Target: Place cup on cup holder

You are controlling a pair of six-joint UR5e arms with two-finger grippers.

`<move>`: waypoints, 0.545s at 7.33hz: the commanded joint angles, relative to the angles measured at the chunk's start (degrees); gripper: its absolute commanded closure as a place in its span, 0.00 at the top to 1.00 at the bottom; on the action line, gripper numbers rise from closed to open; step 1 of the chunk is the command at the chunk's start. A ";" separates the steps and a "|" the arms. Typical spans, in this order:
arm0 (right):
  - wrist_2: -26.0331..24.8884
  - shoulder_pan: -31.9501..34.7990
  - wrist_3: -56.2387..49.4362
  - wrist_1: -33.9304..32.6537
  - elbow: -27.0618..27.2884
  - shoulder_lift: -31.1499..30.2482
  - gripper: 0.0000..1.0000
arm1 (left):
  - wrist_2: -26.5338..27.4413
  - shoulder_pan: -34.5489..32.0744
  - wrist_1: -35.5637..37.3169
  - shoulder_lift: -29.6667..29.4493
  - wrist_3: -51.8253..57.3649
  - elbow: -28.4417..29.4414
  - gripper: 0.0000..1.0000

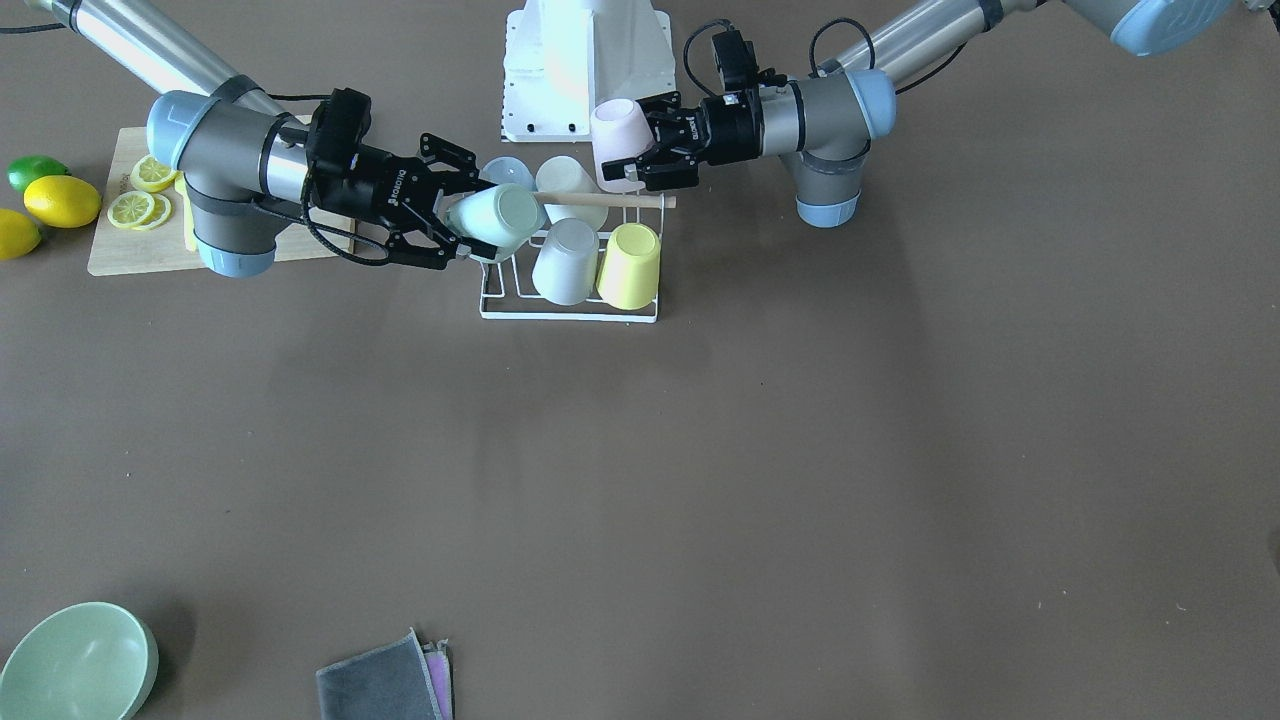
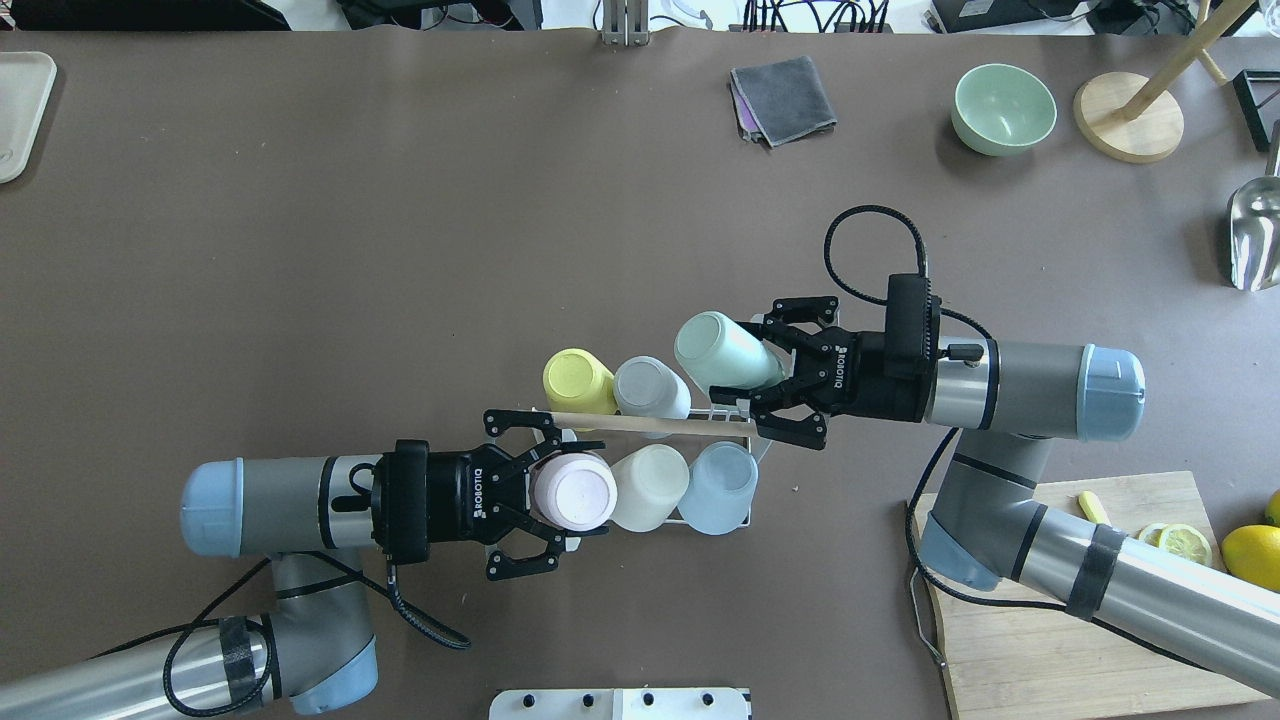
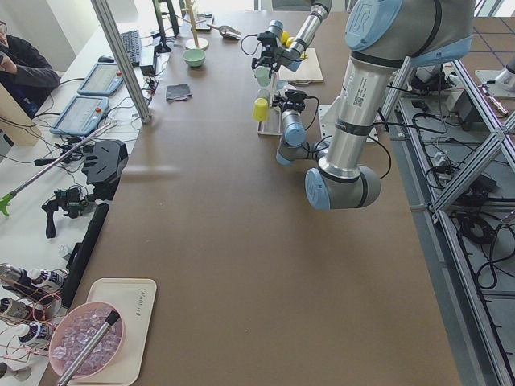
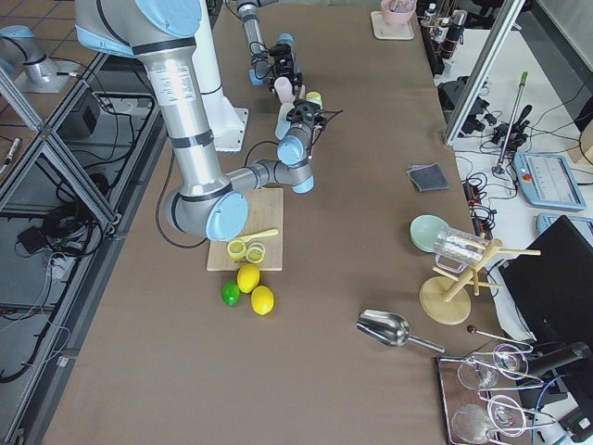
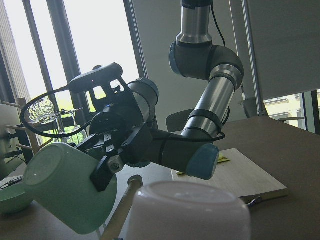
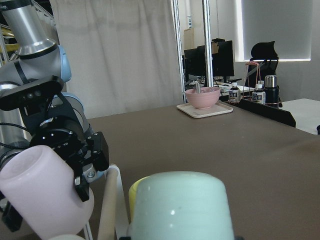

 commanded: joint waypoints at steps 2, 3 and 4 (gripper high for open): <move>0.23 0.33 0.09 0.03 0.01 -0.35 0.68 | 0.04 0.01 0.00 -0.31 0.00 0.32 0.61; 0.23 0.33 0.26 0.12 0.10 -0.61 0.79 | 0.04 0.01 0.00 -0.31 -0.09 0.32 0.61; 0.14 0.33 0.26 0.12 0.10 -0.61 1.00 | 0.04 0.01 0.00 -0.31 -0.09 0.32 0.62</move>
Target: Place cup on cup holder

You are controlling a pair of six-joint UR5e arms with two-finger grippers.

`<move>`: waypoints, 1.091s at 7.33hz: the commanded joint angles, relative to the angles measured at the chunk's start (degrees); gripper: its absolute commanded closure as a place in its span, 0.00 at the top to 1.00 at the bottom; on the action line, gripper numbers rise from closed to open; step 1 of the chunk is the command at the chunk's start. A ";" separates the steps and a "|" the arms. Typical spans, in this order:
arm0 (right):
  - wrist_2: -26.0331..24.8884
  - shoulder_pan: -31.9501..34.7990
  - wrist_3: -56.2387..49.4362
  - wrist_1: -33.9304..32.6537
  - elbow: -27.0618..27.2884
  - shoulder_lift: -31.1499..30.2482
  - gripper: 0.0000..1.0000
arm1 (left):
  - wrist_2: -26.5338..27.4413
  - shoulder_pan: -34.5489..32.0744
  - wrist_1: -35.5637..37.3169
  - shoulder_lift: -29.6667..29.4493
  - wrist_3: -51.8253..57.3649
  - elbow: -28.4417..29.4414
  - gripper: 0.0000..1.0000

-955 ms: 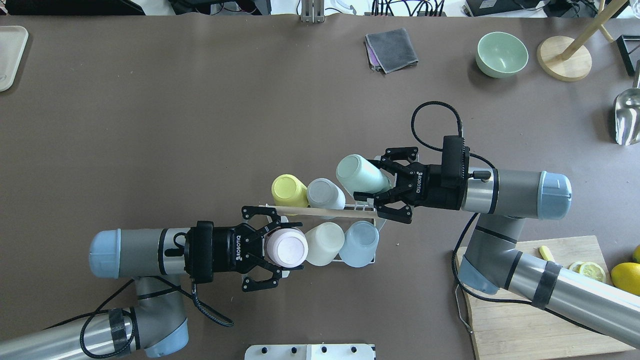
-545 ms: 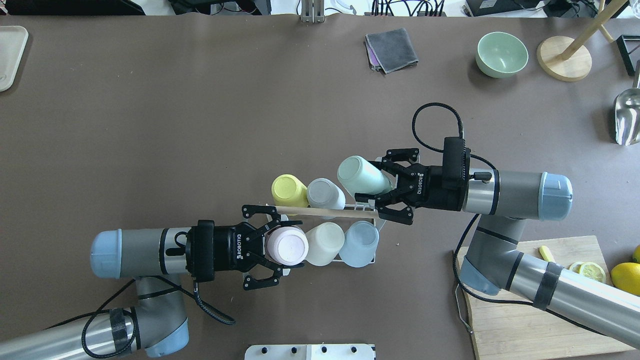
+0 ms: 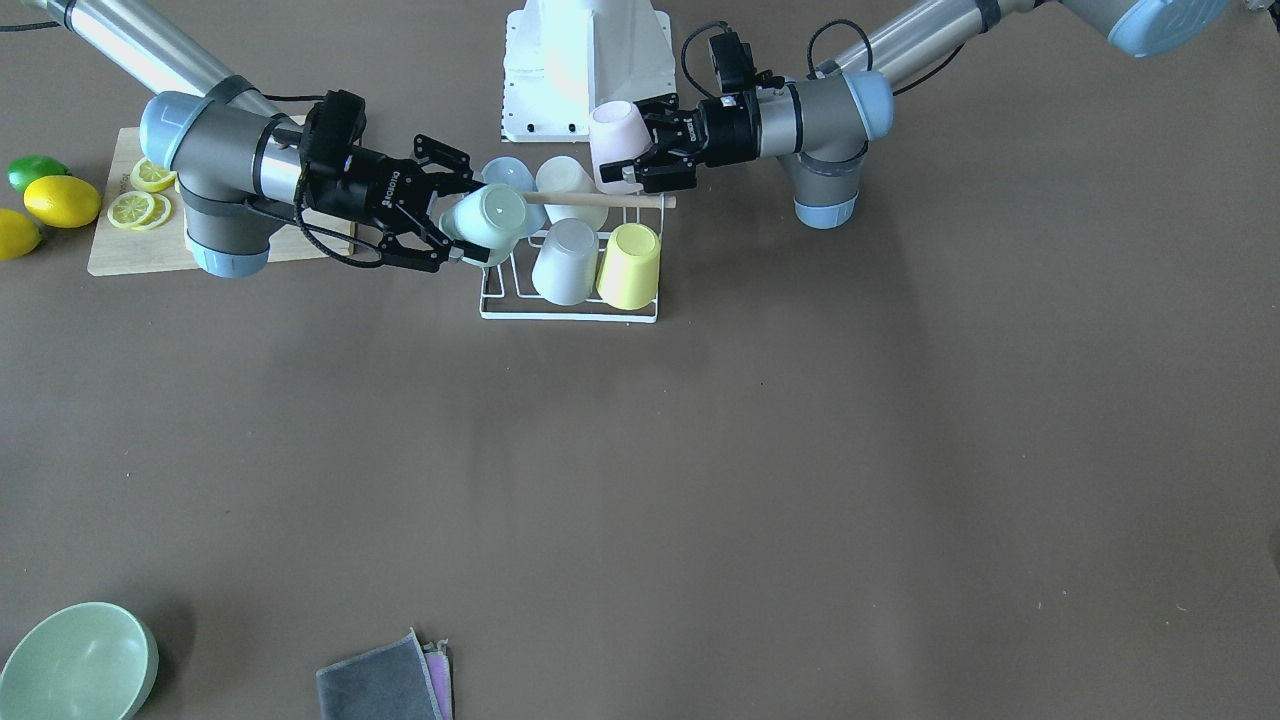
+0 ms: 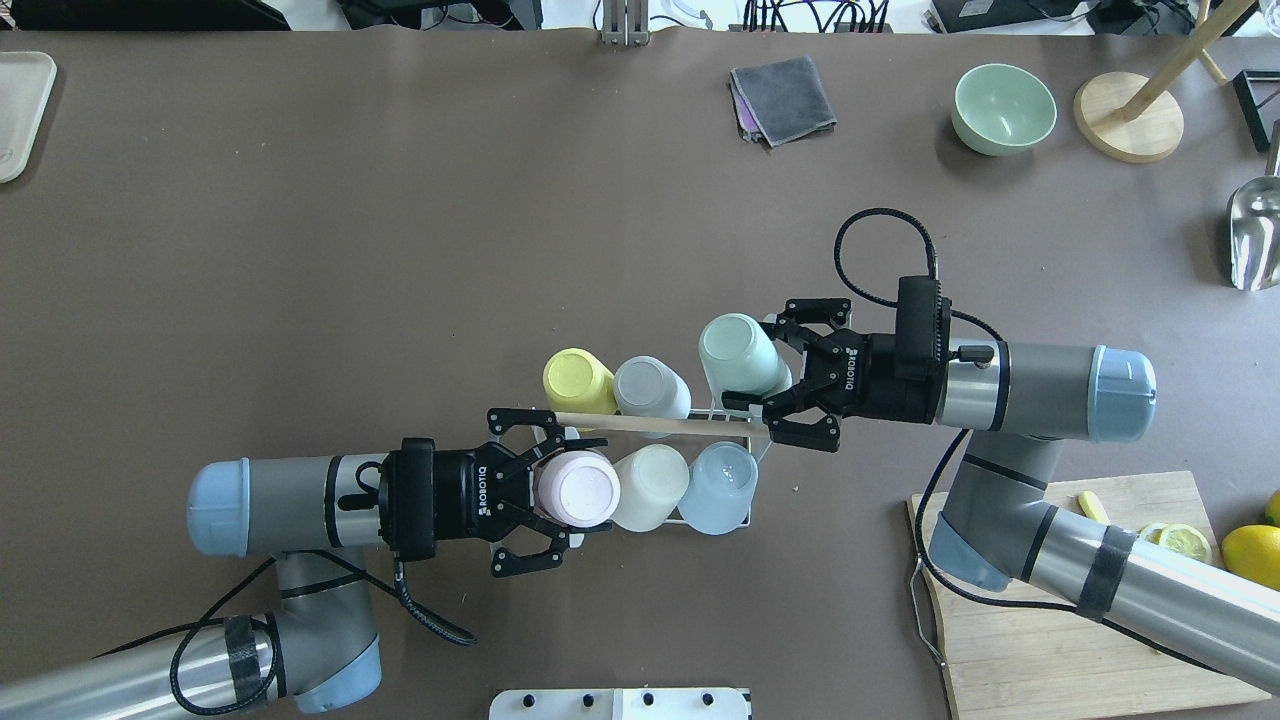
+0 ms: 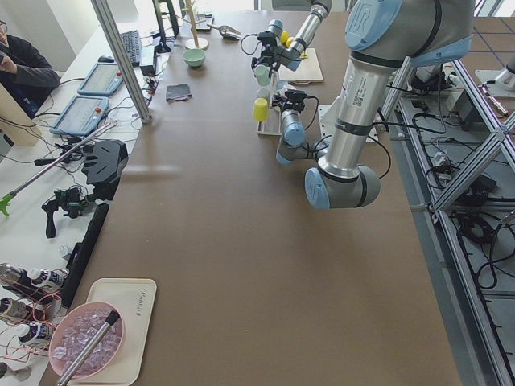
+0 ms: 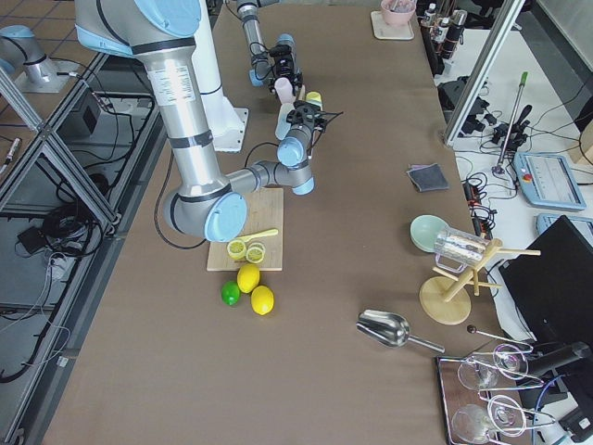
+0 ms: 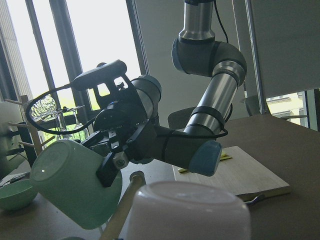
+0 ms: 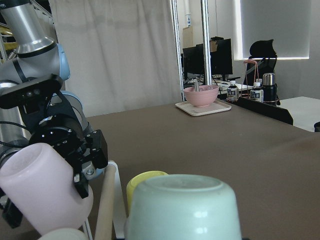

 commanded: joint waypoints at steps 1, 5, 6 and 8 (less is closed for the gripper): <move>-0.05 0.11 0.07 0.03 0.03 -0.10 1.00 | -0.09 0.00 0.00 -0.01 -0.03 -0.07 0.77; 2.04 2.38 0.59 -0.23 0.73 -1.32 1.00 | -0.09 -0.09 -0.09 -0.01 -0.21 0.02 0.98; 8.23 6.48 0.77 -1.10 0.56 -1.67 1.00 | -0.09 -0.09 -0.09 0.08 -0.29 -0.07 0.98; 19.48 14.74 5.66 -4.69 0.65 -4.30 1.00 | -0.09 -0.09 -0.09 0.08 -0.29 0.02 0.98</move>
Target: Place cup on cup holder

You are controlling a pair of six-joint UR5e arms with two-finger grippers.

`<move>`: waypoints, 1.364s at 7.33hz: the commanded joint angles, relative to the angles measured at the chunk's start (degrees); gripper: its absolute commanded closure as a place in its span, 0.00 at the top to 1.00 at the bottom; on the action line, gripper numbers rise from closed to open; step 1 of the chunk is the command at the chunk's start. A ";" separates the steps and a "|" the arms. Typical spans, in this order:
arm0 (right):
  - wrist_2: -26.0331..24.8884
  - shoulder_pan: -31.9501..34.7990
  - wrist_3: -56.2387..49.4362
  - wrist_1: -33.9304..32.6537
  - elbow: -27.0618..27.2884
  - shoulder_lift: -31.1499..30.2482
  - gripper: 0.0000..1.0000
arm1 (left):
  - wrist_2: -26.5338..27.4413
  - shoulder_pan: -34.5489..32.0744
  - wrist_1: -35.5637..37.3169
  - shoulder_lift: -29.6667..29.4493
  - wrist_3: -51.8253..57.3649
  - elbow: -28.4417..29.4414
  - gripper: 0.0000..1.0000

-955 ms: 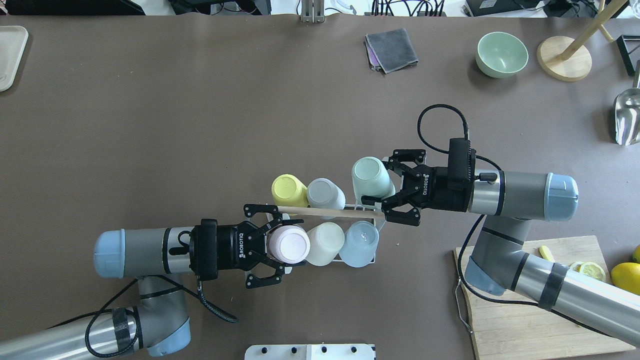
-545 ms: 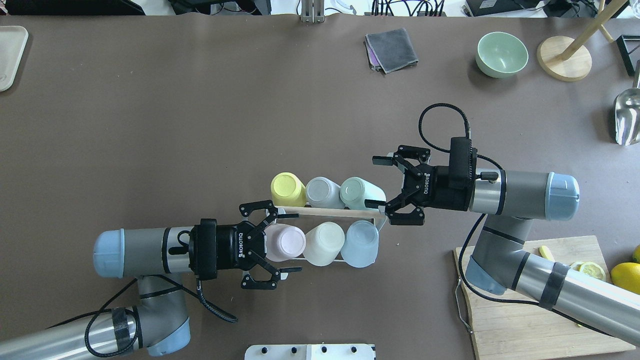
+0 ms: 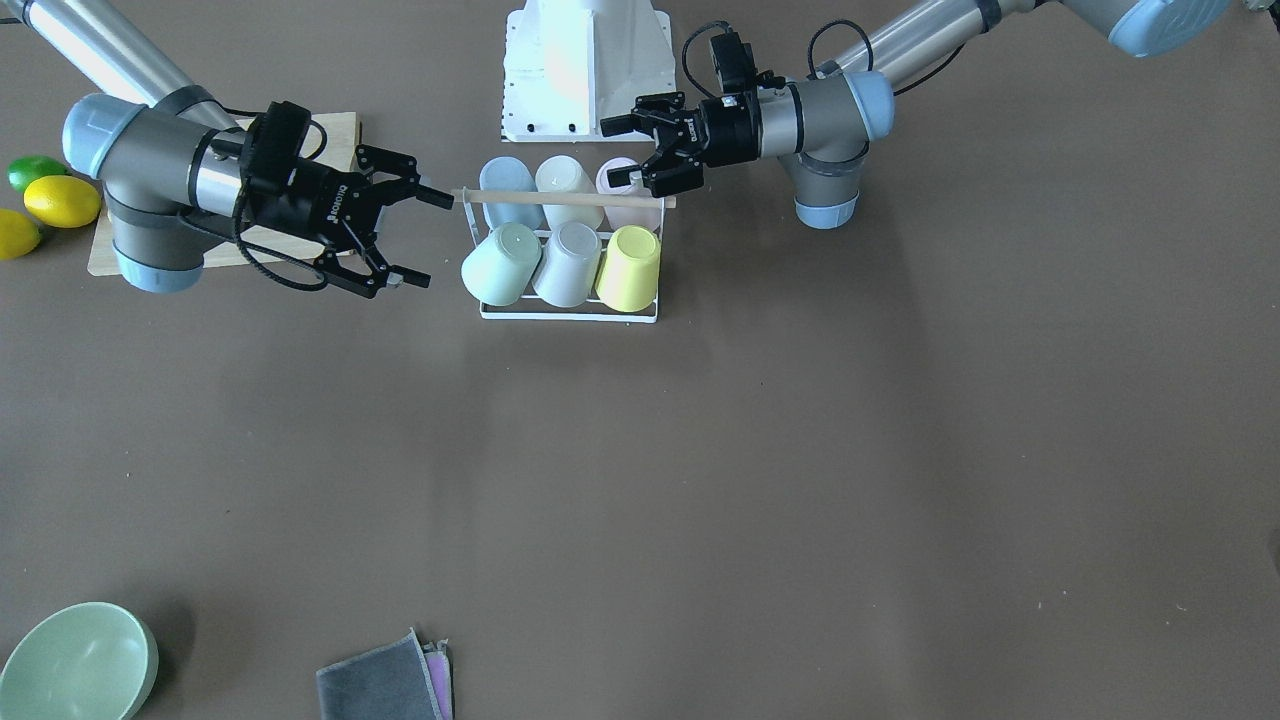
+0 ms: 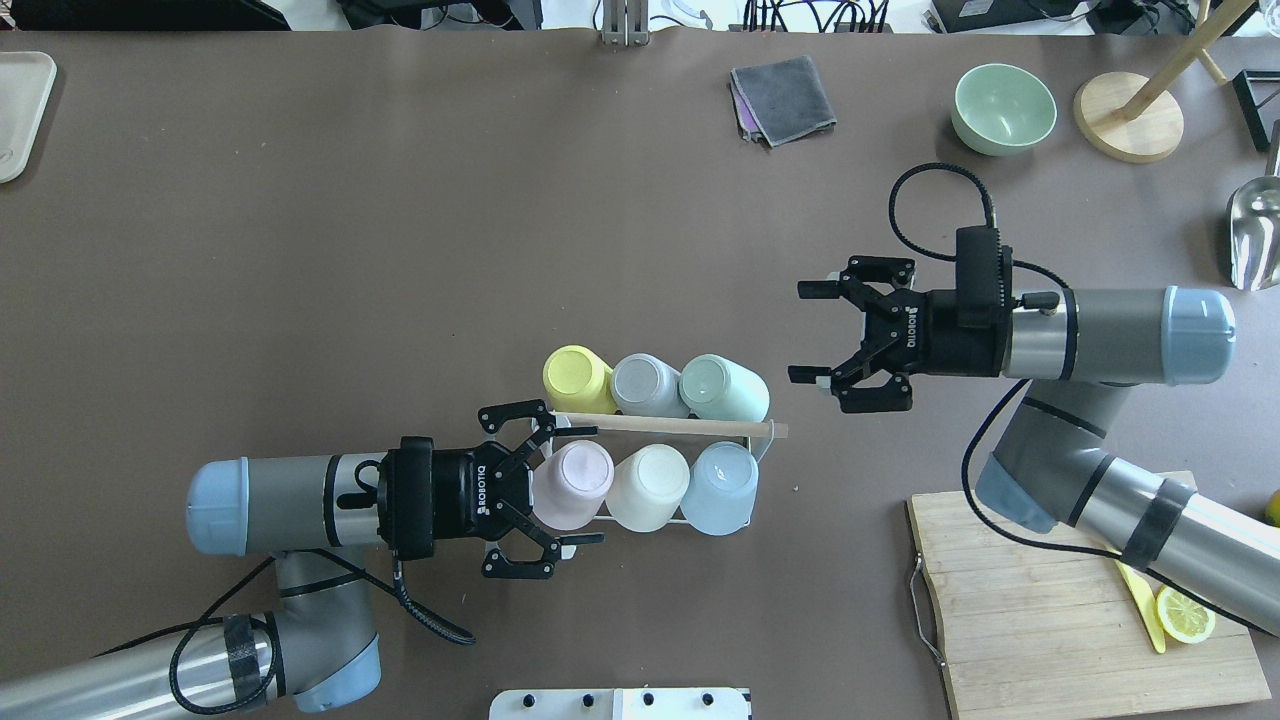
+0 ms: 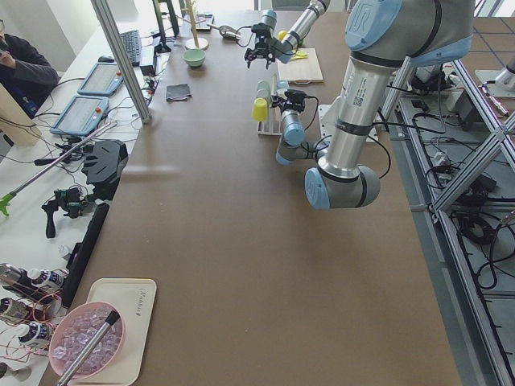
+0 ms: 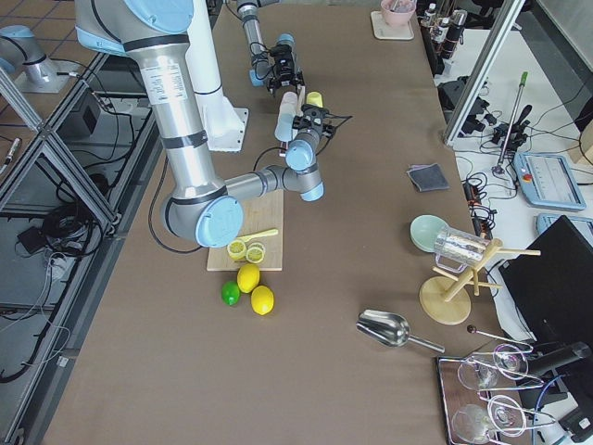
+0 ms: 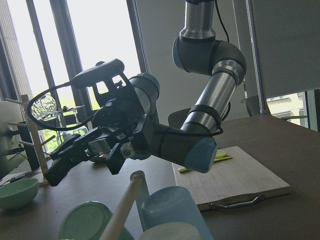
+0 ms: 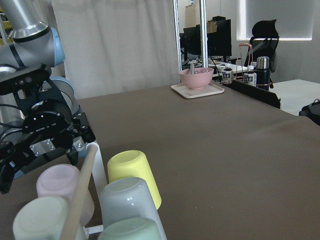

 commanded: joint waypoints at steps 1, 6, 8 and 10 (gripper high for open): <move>15.51 11.13 6.55 -6.01 0.04 -2.51 1.00 | 0.00 0.00 0.00 0.02 -0.05 0.06 0.98; 35.46 36.73 7.90 -38.59 0.48 -7.96 1.00 | -0.53 -4.20 15.58 0.89 -0.31 -9.32 0.98; 35.20 40.44 7.03 -57.27 0.83 -10.52 1.00 | -0.44 -7.98 35.75 0.89 -0.40 -17.13 0.98; 31.10 42.47 4.22 -70.84 0.83 -11.66 1.00 | -0.27 -12.98 57.72 0.55 -0.31 -23.99 0.98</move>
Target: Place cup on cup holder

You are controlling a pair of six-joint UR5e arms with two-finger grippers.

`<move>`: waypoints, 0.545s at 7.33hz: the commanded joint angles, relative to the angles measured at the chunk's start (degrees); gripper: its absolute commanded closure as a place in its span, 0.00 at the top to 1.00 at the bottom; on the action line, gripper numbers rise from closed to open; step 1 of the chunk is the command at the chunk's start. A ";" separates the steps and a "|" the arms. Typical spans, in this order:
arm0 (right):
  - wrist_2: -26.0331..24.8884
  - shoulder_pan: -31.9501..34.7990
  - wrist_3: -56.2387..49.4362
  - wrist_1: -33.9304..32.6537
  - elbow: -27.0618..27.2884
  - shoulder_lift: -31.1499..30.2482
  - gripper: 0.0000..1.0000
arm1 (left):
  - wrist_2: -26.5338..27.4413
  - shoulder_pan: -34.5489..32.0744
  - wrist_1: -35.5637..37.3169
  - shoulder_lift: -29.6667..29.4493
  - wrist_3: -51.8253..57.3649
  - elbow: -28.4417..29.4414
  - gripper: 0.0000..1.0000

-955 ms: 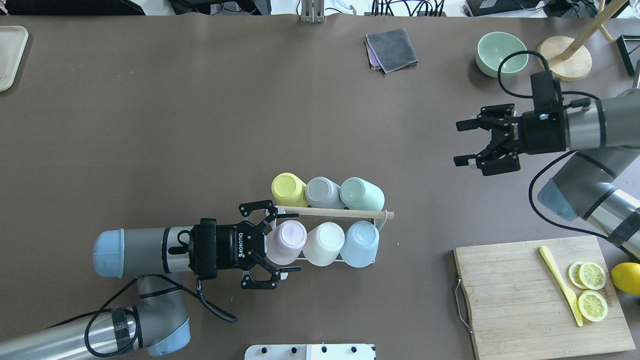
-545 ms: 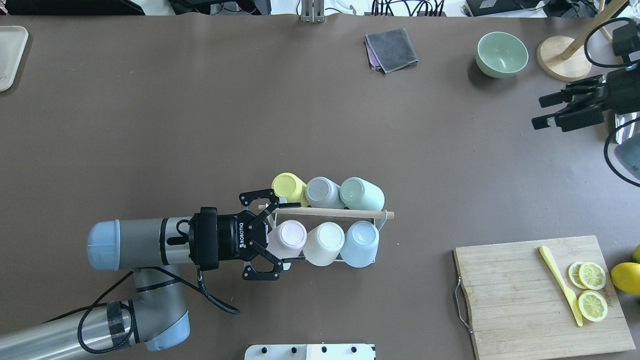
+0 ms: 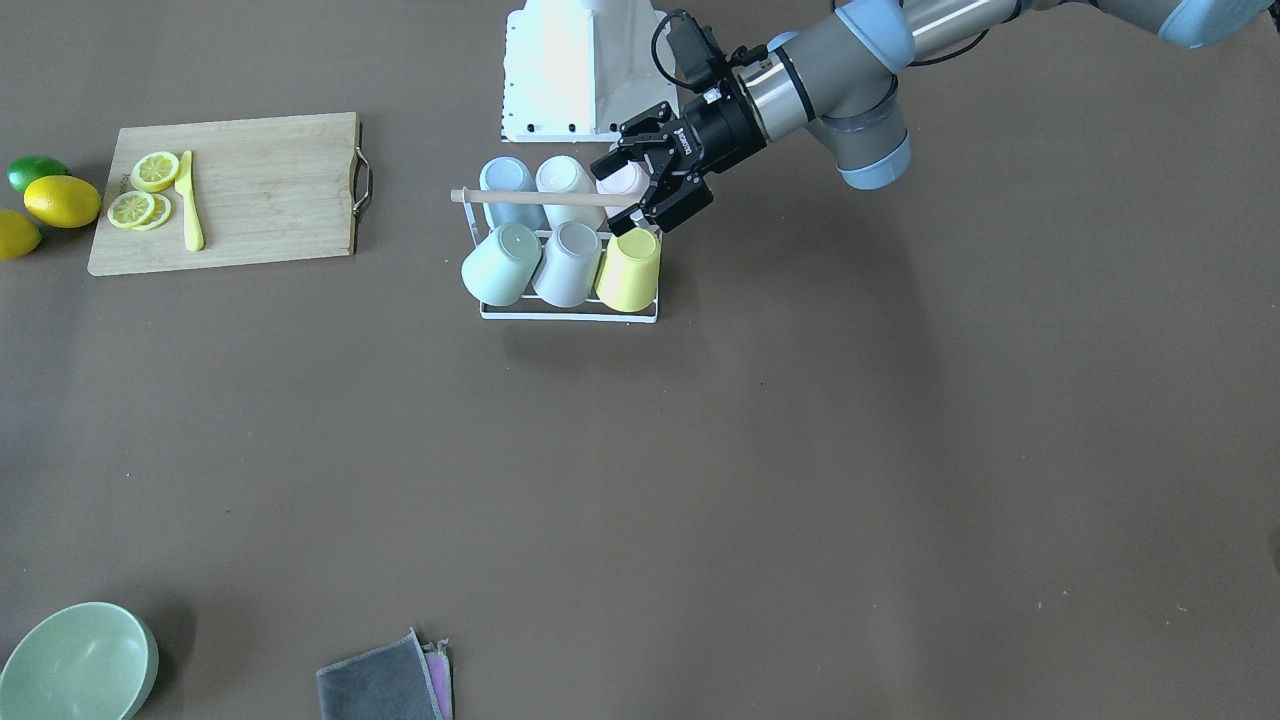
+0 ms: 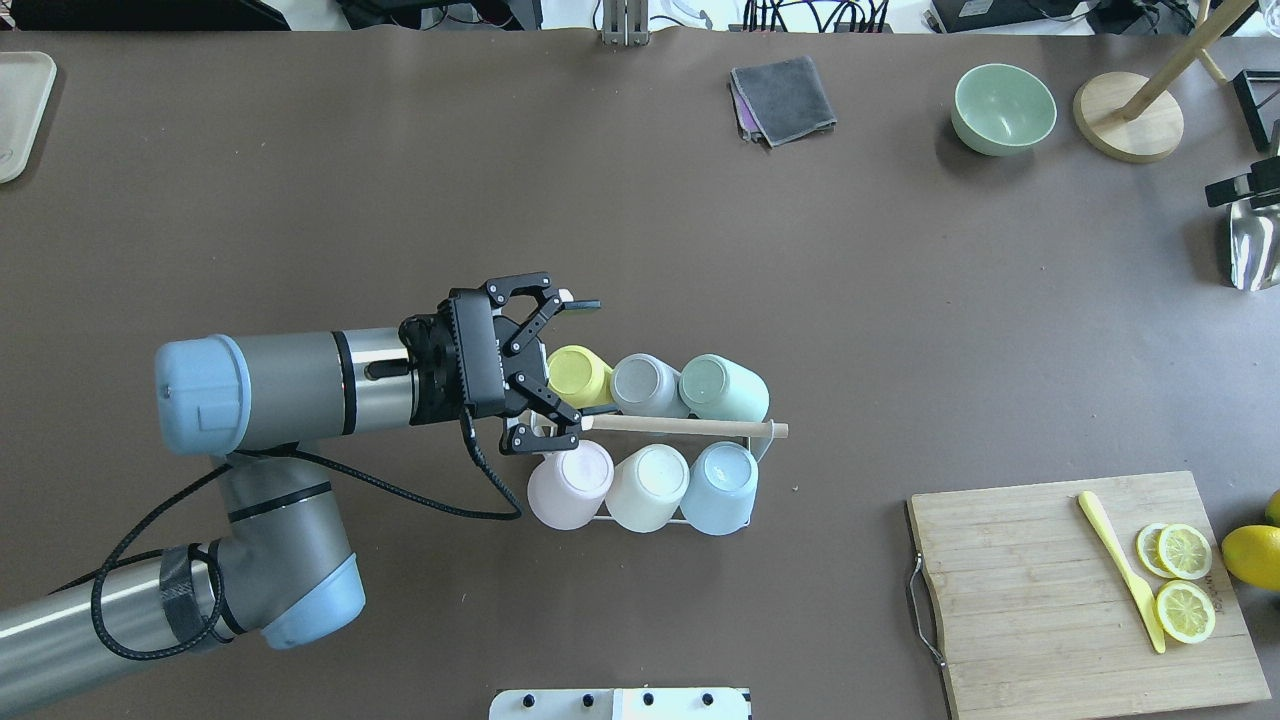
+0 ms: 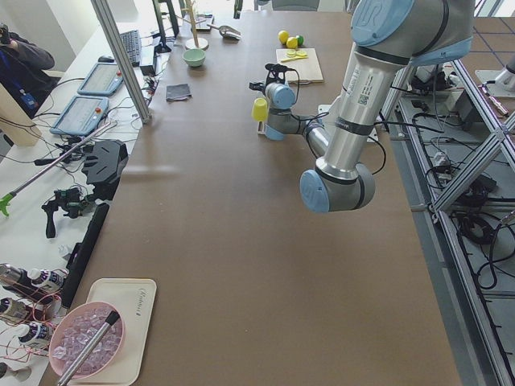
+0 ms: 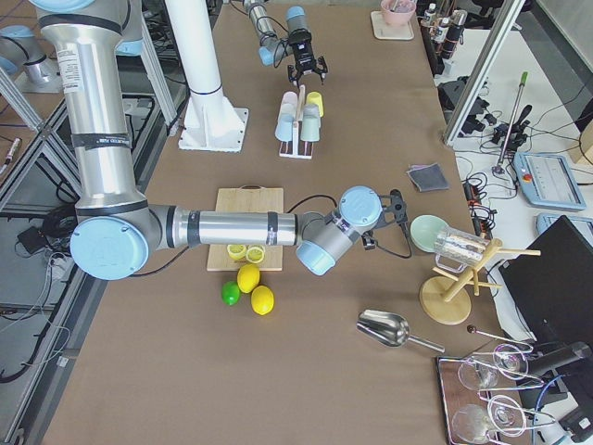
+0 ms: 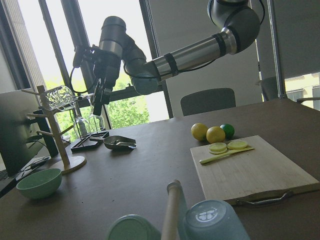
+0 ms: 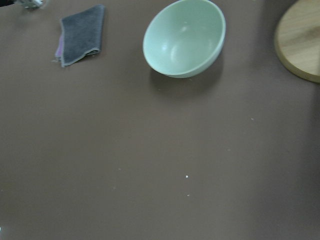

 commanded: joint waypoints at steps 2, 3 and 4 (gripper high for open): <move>-11.97 2.60 -10.79 -22.15 0.38 -0.41 1.00 | 0.45 -6.26 30.18 -0.83 0.23 -5.42 0.98; -12.97 4.18 -14.87 -28.92 0.46 -0.23 1.00 | 0.45 -7.67 40.27 -1.61 0.23 -5.95 0.98; -15.07 5.15 -15.08 -34.30 0.64 -0.23 1.00 | 1.23 -8.64 50.29 -2.14 0.23 -7.00 0.98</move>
